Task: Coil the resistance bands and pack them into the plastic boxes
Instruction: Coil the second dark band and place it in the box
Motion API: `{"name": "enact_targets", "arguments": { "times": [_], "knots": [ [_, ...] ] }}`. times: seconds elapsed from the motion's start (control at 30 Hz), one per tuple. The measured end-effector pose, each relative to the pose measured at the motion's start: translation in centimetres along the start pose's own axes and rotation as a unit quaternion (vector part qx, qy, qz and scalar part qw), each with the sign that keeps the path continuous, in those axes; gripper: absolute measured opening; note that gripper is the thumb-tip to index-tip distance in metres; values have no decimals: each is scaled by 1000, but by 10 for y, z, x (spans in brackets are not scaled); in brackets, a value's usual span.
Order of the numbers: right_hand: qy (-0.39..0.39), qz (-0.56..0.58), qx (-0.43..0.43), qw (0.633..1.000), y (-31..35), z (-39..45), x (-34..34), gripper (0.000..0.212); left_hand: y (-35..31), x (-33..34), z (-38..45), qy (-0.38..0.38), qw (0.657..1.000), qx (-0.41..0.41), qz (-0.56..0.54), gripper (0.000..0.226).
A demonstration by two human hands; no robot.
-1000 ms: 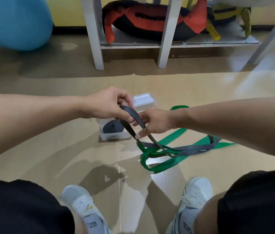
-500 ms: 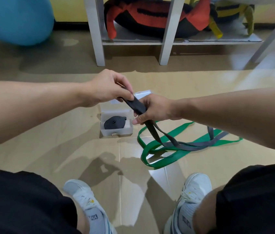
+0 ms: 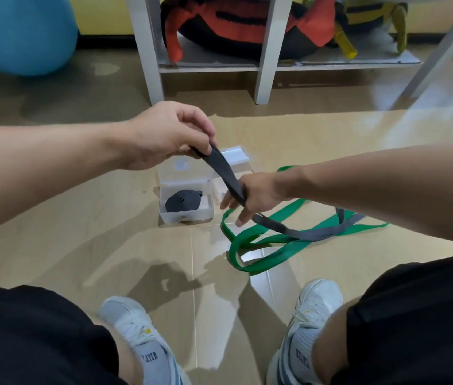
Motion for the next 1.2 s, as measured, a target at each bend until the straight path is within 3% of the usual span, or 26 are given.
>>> {"name": "enact_targets", "arguments": {
  "times": [0.1, 0.2, 0.3, 0.4, 0.57, 0.73, 0.9, 1.03, 1.13, 1.2],
  "knots": [
    [39, 2, 26, 999, -15, -5, 8, 42, 3, -11, 4, -64, 997, 1, -49, 32],
    [34, -13, 63, 997, -34, -6, 8, 23, 21, -29, 5, -129, 988, -41, 81, 26],
    [38, -12, 92, 995, -42, -8, 6, 17, 50, -35, -1, -41, 946, -153, 282, 20],
    [33, -55, 86, 994, -40, -11, 3, 14, 72, -27, -8, 37, 917, -214, 334, 26],
    [12, -73, 71, 995, -41, -14, 0, 18, 70, -17, -14, 110, 897, -238, 356, 31],
    [11, -96, 63, 993, -38, -16, -2, 29, 62, -11, -14, 159, 888, -219, 373, 11],
    [-9, -135, 55, 989, -37, -16, -3, 38, 58, -4, -13, 189, 870, -190, 414, 24],
    [9, -105, 59, 993, -36, -18, -1, 24, 59, -6, -10, 160, 886, -176, 399, 19],
    [40, -57, 47, 996, -33, -18, 6, 36, 58, -6, -10, 150, 917, -171, 327, 11],
    [33, -17, 31, 999, -28, -18, 11, 32, 56, -6, -8, 142, 930, -155, 303, 13]
  ]
}}
Point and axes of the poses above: each hand's wrist, its own z-axis towards the middle knuckle, its own x-axis out of the palm, y = z × x, the point moved 4 cm from there along z, towards the middle knuckle, and after that the axes turned 3 degrees about y, right-handed, at the moved point
